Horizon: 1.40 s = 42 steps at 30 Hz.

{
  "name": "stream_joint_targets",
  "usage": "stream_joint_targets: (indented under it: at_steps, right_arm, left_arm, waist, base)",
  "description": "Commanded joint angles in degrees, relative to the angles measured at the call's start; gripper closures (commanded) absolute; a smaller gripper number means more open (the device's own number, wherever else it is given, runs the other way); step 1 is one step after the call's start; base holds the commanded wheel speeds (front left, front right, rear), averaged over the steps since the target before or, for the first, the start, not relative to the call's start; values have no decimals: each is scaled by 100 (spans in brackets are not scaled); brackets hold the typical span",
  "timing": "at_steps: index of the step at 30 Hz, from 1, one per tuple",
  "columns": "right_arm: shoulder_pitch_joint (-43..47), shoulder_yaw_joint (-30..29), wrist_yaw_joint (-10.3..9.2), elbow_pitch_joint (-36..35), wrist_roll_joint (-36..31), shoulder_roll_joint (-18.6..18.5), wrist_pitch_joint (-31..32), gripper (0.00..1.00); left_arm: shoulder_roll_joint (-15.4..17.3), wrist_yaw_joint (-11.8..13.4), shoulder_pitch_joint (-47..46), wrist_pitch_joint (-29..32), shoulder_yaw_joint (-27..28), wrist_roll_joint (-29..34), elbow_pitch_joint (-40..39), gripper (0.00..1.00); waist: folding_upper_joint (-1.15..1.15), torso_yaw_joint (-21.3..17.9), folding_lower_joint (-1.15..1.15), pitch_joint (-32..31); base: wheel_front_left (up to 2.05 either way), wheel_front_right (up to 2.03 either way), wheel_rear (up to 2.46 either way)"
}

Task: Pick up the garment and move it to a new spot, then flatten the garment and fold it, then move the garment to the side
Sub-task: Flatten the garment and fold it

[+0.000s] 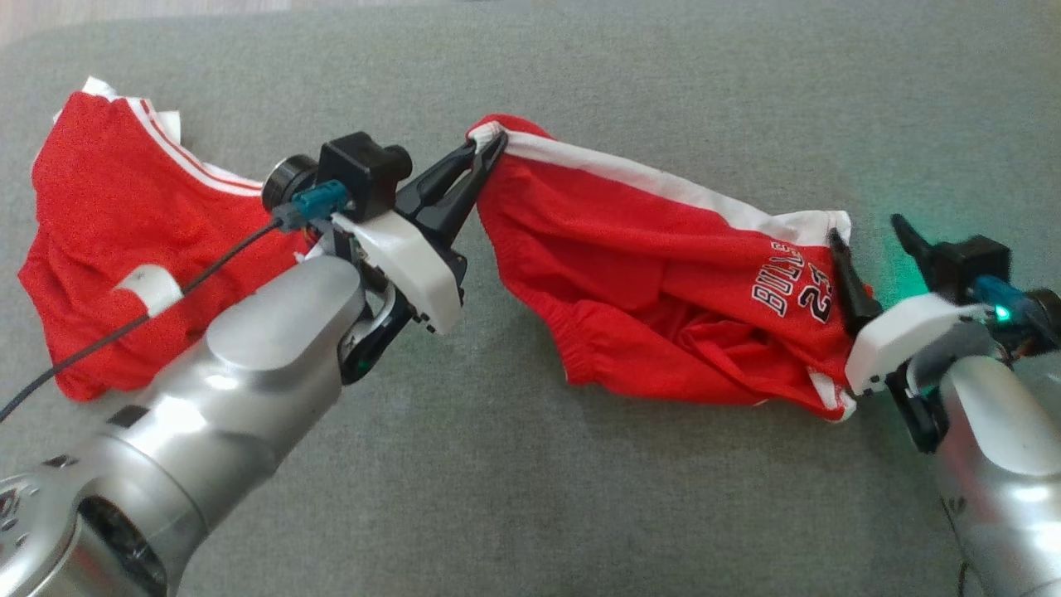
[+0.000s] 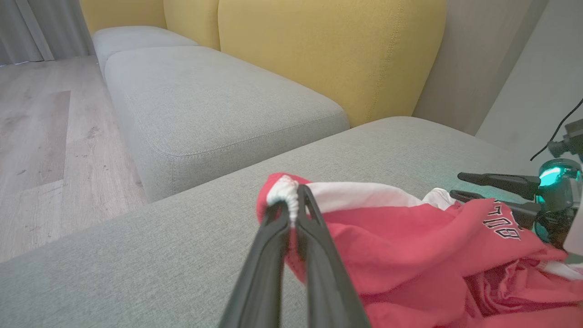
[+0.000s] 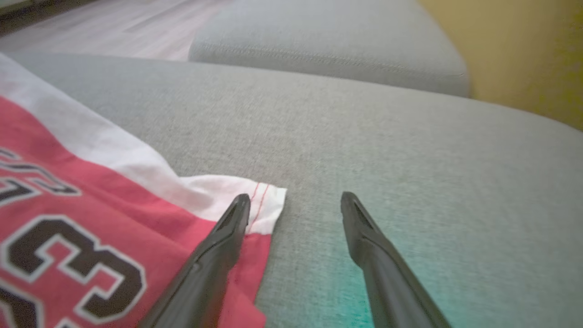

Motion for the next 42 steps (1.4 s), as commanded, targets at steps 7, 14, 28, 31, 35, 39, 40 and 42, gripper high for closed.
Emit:
stream_joint_targets:
  at_steps: [7, 14, 28, 31, 35, 39, 40, 42]
  right_arm:
    - [-613, 1189, 26, 410, 686, -428, 301, 0]
    - [-857, 1980, 26, 683, 1533, -466, 641, 100]
    - [-1686, 2443, 26, 54, 2648, -1208, -130, 100]
    - [-2278, 2316, 26, -17, 2578, -1433, -313, 100]
    - [-3436, 1858, 26, -97, 2195, -1697, -481, 100]
    - [-4072, 1330, 26, -371, 1719, -1772, -514, 100]
    - [-4155, 1172, 26, -513, 1579, -1791, -515, 100]
    - [-4176, 863, 26, -820, 1334, -1791, -517, 100]
  left_arm:
    - [151, 9, -521, -116, 65, -159, -29, 100]
    - [159, 9, -594, -148, -13, -251, 69, 100]
    - [273, 9, -1159, -175, 255, -120, 243, 100]
    - [262, 9, -1617, -176, 594, 200, 215, 100]
    - [239, 76, -2412, -176, 1404, 1012, 17, 100]
    - [203, 226, -2726, -177, 2336, 1856, -567, 100]
    - [181, 242, -2720, -177, 2578, 2060, -767, 100]
    - [125, 232, -2572, -177, 3014, 2416, -1145, 100]
  waist:
    - [0, 56, -1, 179]
    - [0, 96, -1, 205]
    - [0, -88, -1, 337]
    - [0, -179, -1, 494]
    - [0, -381, -1, 740]
    - [0, -524, -1, 849]
    - [0, -549, -1, 870]
    - [0, -594, -1, 889]
  base:
    - [0, 0, 0]
    - [0, 0, 0]
    - [0, 0, 0]
    - [0, 0, 0]
    - [0, 0, 0]
    - [0, 0, 0]
    - [0, 0, 0]
    - [0, 0, 0]
